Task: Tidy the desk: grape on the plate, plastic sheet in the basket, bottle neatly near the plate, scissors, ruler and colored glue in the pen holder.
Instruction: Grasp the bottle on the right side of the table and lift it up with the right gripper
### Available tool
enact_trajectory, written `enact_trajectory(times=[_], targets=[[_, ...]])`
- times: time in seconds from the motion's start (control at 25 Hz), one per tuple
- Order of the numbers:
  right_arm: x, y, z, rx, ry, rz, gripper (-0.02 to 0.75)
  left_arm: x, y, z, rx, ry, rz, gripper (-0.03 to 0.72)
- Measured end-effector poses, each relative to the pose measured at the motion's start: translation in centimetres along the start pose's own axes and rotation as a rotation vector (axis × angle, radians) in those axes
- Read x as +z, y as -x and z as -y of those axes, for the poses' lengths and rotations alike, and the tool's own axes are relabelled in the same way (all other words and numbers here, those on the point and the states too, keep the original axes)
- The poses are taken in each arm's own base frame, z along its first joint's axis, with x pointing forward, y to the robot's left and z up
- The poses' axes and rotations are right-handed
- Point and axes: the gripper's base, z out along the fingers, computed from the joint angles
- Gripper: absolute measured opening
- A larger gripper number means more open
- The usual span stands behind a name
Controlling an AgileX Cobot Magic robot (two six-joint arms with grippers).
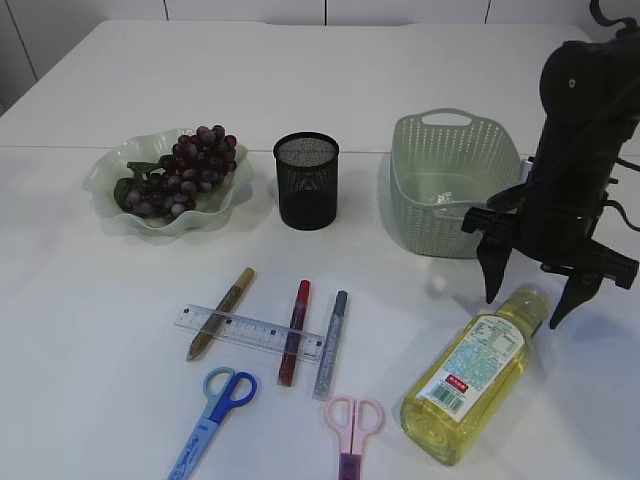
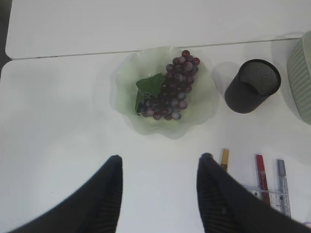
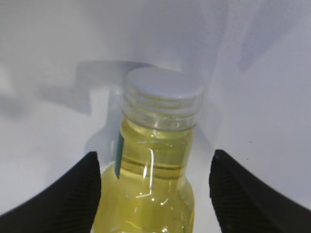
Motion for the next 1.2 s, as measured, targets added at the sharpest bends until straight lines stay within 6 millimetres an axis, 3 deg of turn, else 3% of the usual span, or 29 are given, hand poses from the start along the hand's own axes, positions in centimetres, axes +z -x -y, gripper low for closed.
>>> enact_trajectory(times=[0.48, 0.76, 1.2], targets=[[1.5, 0.2, -0.1, 0.005, -0.036, -0.037, 0.534, 0.0, 0.0, 0.0, 0.001, 0.000, 0.000, 0.362], [1.5, 0.4, -0.3, 0.005, -0.007, -0.007, 0.466, 0.0, 0.0, -0.1, 0.000, 0.003, 0.000, 0.362], [1.5, 0.5, -0.4, 0.007, -0.003, -0.004, 0.458, 0.0, 0.0, -0.1, 0.000, 0.003, 0.000, 0.362]])
